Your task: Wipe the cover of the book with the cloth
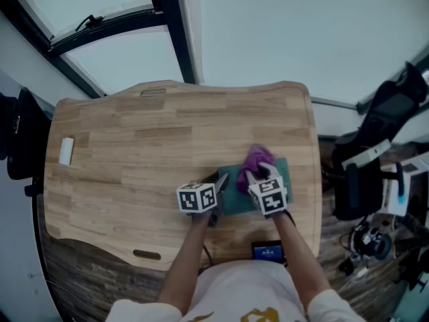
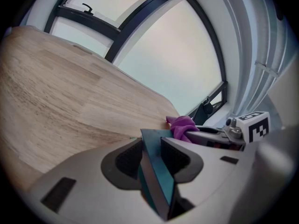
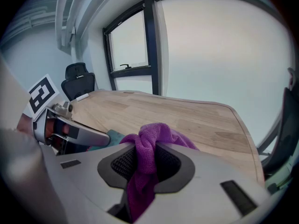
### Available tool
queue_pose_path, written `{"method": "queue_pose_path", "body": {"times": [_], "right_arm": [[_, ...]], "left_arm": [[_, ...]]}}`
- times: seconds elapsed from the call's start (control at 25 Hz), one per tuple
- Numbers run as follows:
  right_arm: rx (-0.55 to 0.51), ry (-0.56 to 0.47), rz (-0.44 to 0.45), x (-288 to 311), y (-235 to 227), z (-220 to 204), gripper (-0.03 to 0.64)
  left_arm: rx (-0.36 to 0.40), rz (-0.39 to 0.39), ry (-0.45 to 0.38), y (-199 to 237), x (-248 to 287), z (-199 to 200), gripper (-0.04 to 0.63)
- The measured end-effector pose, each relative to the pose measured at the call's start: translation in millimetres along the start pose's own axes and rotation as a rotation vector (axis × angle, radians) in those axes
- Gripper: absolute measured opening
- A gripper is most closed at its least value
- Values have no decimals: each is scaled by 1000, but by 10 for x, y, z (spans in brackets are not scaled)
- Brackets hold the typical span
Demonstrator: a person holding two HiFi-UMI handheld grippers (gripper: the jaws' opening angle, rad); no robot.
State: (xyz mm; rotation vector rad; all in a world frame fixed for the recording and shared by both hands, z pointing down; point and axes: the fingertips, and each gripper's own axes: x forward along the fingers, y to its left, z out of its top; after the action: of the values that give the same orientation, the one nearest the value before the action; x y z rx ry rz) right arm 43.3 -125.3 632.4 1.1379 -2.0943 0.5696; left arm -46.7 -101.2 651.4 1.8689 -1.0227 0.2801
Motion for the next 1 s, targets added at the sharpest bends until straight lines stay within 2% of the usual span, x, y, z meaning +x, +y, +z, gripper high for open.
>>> {"method": "queue_pose_path", "body": {"times": [0.32, 0.64, 0.72, 0.88, 1.0], "right_arm": [[-31, -4, 37, 65, 171, 53, 77], [-35, 2, 67, 106, 314, 88, 77], [-36, 5, 68, 106, 313, 84, 77], [-42, 3, 66, 104, 308, 87, 77], [-55, 8, 63, 108, 314, 84, 77]], "left_arm": [[-43, -37, 18, 12, 8, 3, 121], [-70, -54, -11, 35, -21, 27, 100], [-111, -73, -31, 42, -36, 38, 86], [-243, -132, -68, 63, -50, 64, 60], [-261, -145, -61, 68, -39, 60, 60]]}}
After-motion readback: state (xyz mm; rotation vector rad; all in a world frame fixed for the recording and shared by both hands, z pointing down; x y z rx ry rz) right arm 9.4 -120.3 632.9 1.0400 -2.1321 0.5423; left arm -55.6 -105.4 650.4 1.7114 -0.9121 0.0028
